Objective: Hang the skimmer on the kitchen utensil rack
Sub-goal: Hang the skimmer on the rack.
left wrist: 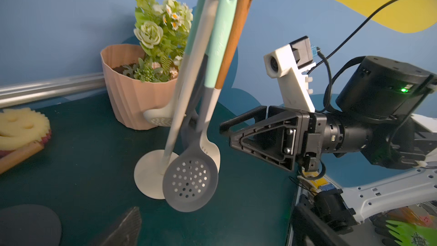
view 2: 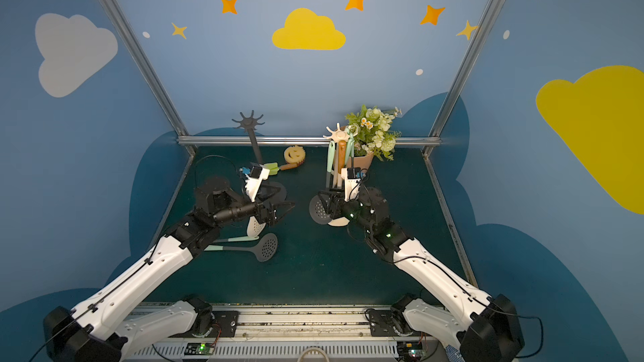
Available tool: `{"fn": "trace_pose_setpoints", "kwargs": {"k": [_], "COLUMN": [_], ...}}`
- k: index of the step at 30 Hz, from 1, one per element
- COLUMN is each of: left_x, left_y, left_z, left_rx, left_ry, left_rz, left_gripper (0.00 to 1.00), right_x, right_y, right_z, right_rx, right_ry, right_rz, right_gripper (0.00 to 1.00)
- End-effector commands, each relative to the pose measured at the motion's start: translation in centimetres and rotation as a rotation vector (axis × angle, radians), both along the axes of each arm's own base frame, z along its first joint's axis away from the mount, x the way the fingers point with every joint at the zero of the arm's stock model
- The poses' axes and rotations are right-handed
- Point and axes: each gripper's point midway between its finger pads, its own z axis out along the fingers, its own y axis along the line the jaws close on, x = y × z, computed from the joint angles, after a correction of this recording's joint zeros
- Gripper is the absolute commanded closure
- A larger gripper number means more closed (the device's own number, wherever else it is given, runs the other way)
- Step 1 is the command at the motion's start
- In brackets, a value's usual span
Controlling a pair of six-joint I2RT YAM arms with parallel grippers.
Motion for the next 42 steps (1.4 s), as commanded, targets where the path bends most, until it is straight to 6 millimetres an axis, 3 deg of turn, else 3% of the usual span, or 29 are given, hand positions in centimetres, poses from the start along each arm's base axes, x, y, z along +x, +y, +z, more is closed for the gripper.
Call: {"fn": "trace_pose_setpoints", "kwargs": {"k": [1, 4, 11, 21, 26, 29, 34, 42], "left_x": [-1.1, -1.1, -2.2, -4.6, -7.1, -8.3, -8.4, -4.4], "left_y": [0.0, 0.4, 4.6, 12.7, 14.9, 16.4, 17.7, 16.0], "left_z": [-1.7, -2.3, -5.8, -11.0, -15.5, -17.0, -17.8, -18.9], "left_rx": [0.179, 0.242, 0.202, 0.014, -0.075, -0.114, -0.113, -0.154], "left_ry": [-0.098, -0.098, 0.152, 0.570, 0.810, 0.892, 0.929, 0.970], "left_rz": [0.062, 0.110, 0.277, 0.772, 0.951, 1.052, 1.130, 1.038], "left_gripper": [0.00, 0.00, 0.00, 0.02, 0.09, 0.14, 0.17, 0.19], "right_x": [-2.4, -4.3, -7.5, -9.5, -9.5, -9.4, -9.2, -9.0], "right_y": [0.0, -0.6, -1.8, 0.0, 0.5, 0.9, 1.3, 1.2], "right_z": [-0.6, -2.0, -5.2, -9.6, -10.9, -11.5, -12.9, -14.8], "right_rx": [-0.040, -0.074, -0.158, -0.274, -0.340, -0.346, -0.371, -0.366], "right_ry": [-0.054, -0.079, -0.129, -0.120, -0.123, -0.131, -0.120, -0.099], "right_rz": [0.055, 0.076, 0.124, 0.261, 0.292, 0.311, 0.322, 0.347], "right_gripper": [0.48, 0.47, 0.47, 0.47, 0.47, 0.46, 0.47, 0.46]}}
